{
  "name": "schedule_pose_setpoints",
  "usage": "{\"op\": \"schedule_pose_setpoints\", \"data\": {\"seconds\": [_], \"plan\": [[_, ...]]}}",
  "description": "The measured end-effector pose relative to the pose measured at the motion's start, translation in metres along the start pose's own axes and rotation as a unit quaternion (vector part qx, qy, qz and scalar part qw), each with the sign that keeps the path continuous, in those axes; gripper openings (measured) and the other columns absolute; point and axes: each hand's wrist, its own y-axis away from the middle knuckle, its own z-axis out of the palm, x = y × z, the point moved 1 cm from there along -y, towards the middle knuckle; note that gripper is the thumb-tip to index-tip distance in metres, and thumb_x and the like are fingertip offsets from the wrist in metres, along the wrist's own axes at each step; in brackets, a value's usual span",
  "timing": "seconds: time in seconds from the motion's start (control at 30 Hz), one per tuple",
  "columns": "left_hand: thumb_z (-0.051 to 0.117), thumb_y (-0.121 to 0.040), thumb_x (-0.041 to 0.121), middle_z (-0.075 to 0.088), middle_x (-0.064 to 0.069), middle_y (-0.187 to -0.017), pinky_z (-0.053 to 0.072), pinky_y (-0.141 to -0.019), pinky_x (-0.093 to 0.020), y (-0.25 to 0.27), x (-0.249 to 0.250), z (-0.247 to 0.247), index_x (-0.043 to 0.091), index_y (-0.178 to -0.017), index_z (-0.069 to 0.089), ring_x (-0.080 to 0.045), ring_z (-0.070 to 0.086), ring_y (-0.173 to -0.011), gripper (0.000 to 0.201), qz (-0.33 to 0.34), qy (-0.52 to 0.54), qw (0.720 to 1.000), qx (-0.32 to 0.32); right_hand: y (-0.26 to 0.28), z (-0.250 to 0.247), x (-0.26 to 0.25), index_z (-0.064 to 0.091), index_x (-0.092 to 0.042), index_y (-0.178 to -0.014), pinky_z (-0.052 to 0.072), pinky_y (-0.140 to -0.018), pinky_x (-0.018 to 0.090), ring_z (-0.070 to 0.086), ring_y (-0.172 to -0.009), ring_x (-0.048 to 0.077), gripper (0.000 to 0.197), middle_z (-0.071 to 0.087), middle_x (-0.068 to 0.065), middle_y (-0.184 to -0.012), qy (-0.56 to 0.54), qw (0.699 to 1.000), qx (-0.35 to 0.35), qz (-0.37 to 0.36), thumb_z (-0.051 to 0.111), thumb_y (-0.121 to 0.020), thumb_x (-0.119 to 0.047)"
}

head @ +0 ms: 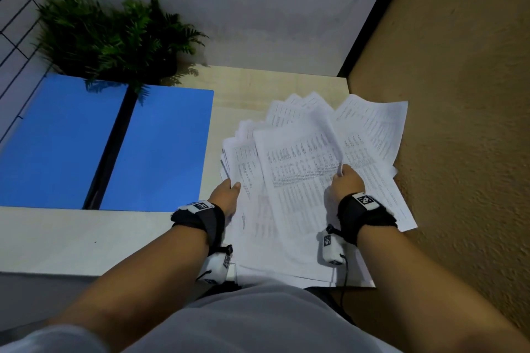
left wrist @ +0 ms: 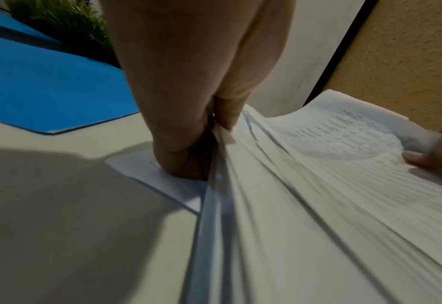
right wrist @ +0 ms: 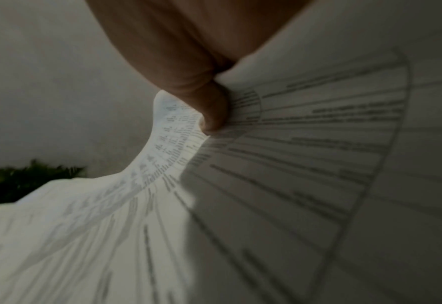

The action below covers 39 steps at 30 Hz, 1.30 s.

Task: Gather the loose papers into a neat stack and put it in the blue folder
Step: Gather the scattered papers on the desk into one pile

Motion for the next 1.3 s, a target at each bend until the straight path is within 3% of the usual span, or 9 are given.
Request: {"op": "schedule_pose_setpoints", "data": {"seconds": [0.17, 0.27, 0.43, 0.5, 0.57, 0.77, 1.03, 1.23, 1.3], "plan": [[0.028, -0.106, 0.035, 0.046, -0.033, -0.142, 0.041, -0.104, -0.045, 0.001, 0.006, 0.002, -0.005, -0.141, 0.036, -0.047, 0.048, -0.129, 0.054, 0.014, -0.023, 1.000, 0.014, -0.001, -0.006, -0.012, 0.039, -0.015, -0.073, 0.031, -0.054, 0.026, 0.047, -0.076, 0.023, 0.023, 0.045, 0.000, -0.072, 0.117, 0.990, -0.062, -0.041, 0.049, -0.089, -0.001], [0.029, -0.105, 0.032, 0.061, -0.029, -0.115, 0.044, -0.097, -0.040, 0.004, 0.011, 0.002, -0.004, -0.121, 0.053, -0.042, 0.057, -0.113, 0.046, 0.037, -0.027, 0.998, 0.047, 0.006, 0.009, -0.010, 0.043, -0.011, -0.101, 0.040, -0.071, 0.030, 0.052, -0.087, 0.028, 0.012, 0.051, 0.007, -0.093, 0.091, 0.994, -0.061, -0.021, 0.053, -0.094, -0.015], [0.042, -0.095, 0.059, 0.030, -0.011, -0.157, 0.030, -0.111, -0.043, 0.014, 0.011, 0.015, 0.012, -0.154, 0.012, -0.032, 0.036, -0.141, 0.081, 0.009, 0.123, 0.991, 0.045, 0.024, 0.041, -0.006, 0.044, -0.001, -0.129, 0.042, -0.094, 0.037, 0.053, -0.116, 0.035, 0.036, 0.054, 0.020, -0.126, 0.013, 0.999, 0.003, 0.047, 0.047, -0.094, -0.011], [0.066, -0.090, 0.038, 0.037, -0.004, -0.147, 0.039, -0.109, -0.045, 0.012, 0.007, 0.018, 0.017, -0.152, 0.006, -0.029, 0.043, -0.133, 0.088, 0.025, 0.157, 0.987, 0.031, 0.027, 0.046, -0.006, 0.041, -0.003, -0.130, 0.044, -0.090, 0.035, 0.055, -0.111, 0.033, 0.036, 0.054, 0.019, -0.127, -0.029, 0.997, -0.026, 0.063, 0.047, -0.097, -0.016], [0.064, -0.093, 0.013, 0.040, -0.002, -0.135, 0.043, -0.106, -0.043, 0.007, 0.001, 0.014, 0.014, -0.150, 0.012, -0.028, 0.049, -0.122, 0.077, 0.017, 0.095, 0.995, 0.030, 0.021, 0.043, -0.004, 0.042, -0.008, -0.125, 0.045, -0.083, 0.032, 0.057, -0.101, 0.029, 0.037, 0.055, 0.017, -0.122, -0.073, 0.994, -0.055, 0.052, 0.053, -0.095, -0.026], [0.058, -0.095, 0.007, 0.056, -0.012, -0.139, 0.042, -0.104, -0.037, -0.002, -0.005, -0.005, 0.009, -0.142, 0.046, -0.033, 0.053, -0.126, 0.048, 0.038, 0.085, 0.994, 0.051, -0.016, -0.031, 0.018, 0.037, -0.008, -0.137, 0.041, -0.101, 0.051, 0.042, -0.127, 0.037, 0.068, 0.041, 0.019, -0.139, 0.025, 0.972, 0.208, 0.108, 0.072, -0.080, -0.018], [0.056, -0.095, 0.007, 0.060, -0.015, -0.132, 0.044, -0.105, -0.053, -0.013, -0.010, -0.005, 0.014, -0.141, 0.043, -0.039, 0.056, -0.123, 0.048, 0.037, 0.047, 0.998, 0.031, -0.073, -0.022, 0.063, 0.026, -0.020, -0.136, 0.046, -0.100, 0.047, 0.056, -0.106, 0.032, 0.122, 0.055, 0.008, -0.120, -0.034, 0.978, 0.086, 0.186, 0.086, -0.037, -0.057], [0.055, -0.095, 0.006, 0.058, -0.021, -0.135, 0.041, -0.105, -0.054, -0.020, -0.013, -0.006, 0.016, -0.143, 0.040, -0.043, 0.052, -0.127, 0.051, 0.021, 0.021, 0.999, 0.025, -0.057, -0.025, 0.034, 0.033, -0.012, -0.141, 0.040, -0.106, 0.050, 0.042, -0.130, 0.037, 0.121, 0.038, 0.015, -0.144, 0.033, 0.971, 0.022, 0.235, 0.082, -0.045, -0.066], [0.056, -0.094, 0.008, 0.058, -0.019, -0.135, 0.041, -0.106, -0.056, -0.022, -0.015, -0.007, 0.017, -0.143, 0.038, -0.043, 0.052, -0.127, 0.053, 0.021, 0.016, 0.999, 0.018, -0.055, -0.026, 0.033, 0.034, -0.012, -0.143, 0.038, -0.108, 0.043, 0.039, -0.134, 0.036, 0.098, 0.038, 0.012, -0.146, -0.026, 0.976, -0.032, 0.216, 0.079, -0.067, -0.055]]}}
